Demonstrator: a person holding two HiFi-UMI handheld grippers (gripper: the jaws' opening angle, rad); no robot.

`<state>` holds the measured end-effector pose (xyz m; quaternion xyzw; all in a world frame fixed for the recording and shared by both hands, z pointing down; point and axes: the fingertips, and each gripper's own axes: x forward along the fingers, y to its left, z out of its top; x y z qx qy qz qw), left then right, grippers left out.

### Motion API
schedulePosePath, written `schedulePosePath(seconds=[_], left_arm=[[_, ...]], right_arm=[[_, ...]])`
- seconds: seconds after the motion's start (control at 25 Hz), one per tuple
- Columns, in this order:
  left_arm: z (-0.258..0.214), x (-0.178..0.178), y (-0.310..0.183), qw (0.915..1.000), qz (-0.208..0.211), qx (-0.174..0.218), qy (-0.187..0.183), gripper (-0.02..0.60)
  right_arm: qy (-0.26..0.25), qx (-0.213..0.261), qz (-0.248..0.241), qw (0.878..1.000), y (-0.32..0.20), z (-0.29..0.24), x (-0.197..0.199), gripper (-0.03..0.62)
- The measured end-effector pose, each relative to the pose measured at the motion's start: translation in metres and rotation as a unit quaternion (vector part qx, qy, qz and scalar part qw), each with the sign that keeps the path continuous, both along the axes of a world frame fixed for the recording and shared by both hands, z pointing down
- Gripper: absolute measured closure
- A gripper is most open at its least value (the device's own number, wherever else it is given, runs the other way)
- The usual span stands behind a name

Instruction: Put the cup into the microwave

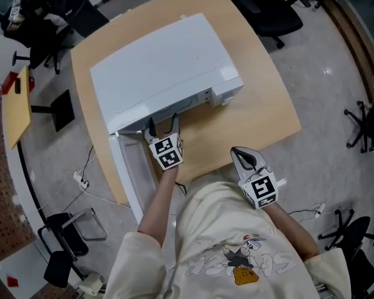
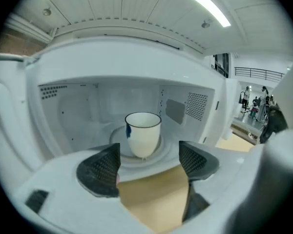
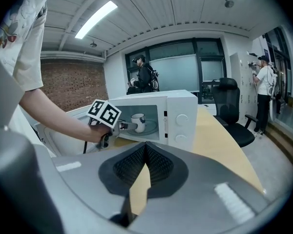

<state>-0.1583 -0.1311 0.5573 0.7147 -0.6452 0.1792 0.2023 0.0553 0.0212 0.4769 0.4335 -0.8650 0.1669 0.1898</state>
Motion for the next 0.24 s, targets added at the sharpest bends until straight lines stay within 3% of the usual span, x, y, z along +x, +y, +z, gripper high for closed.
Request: schedulePosePath(seconds=[0.08,0.24], left_arm=[[-0.007,0.009,0.036,0.9999,0.0,-0.011,0.009,0.272],[-0.022,0.017,0.104,0.9994,-0.017,-0.028,0.009,0.519]], right_arm=[[-0.006,0.004,-0.007,1.0,-0.002,-0.003,-0.004,0.589],[-0.018,0.008,-0.022,1.0,-0.003,-0.007,-0.015,0.589]])
